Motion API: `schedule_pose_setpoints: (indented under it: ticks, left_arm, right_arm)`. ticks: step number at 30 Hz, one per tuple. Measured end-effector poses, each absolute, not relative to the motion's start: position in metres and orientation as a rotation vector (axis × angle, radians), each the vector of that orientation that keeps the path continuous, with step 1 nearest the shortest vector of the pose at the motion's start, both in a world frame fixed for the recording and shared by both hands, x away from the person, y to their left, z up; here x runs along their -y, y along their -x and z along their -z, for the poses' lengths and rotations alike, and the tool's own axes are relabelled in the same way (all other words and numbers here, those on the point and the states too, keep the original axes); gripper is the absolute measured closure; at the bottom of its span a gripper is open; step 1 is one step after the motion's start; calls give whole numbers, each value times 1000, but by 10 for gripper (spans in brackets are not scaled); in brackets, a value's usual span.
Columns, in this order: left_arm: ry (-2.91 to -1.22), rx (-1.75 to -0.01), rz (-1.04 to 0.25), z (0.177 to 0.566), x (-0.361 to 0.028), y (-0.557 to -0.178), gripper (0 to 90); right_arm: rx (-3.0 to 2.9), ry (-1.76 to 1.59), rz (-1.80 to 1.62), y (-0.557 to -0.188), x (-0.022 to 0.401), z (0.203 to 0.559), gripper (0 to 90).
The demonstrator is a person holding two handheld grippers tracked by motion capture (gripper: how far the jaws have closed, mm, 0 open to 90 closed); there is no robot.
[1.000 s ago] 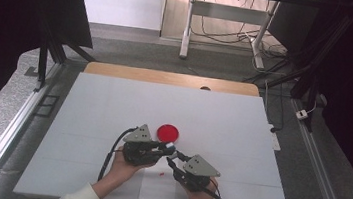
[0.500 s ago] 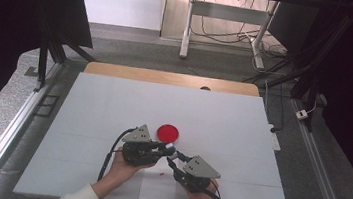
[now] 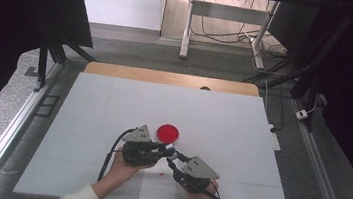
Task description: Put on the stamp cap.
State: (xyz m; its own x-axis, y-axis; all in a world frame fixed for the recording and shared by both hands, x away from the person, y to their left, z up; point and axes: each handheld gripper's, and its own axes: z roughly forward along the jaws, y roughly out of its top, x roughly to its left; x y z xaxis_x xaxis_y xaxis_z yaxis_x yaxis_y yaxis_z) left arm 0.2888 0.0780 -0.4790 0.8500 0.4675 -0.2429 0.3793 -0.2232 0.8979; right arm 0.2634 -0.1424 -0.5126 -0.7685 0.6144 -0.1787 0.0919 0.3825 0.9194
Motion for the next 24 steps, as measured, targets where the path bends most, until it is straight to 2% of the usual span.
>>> schedule_pose_setpoints:
  ticks: [24]
  left_arm:
    - [-1850, -642, -101, 481, -76, -288, 755]
  right_arm:
    - [-2155, -608, -1373, -264, 142, 513, 643]
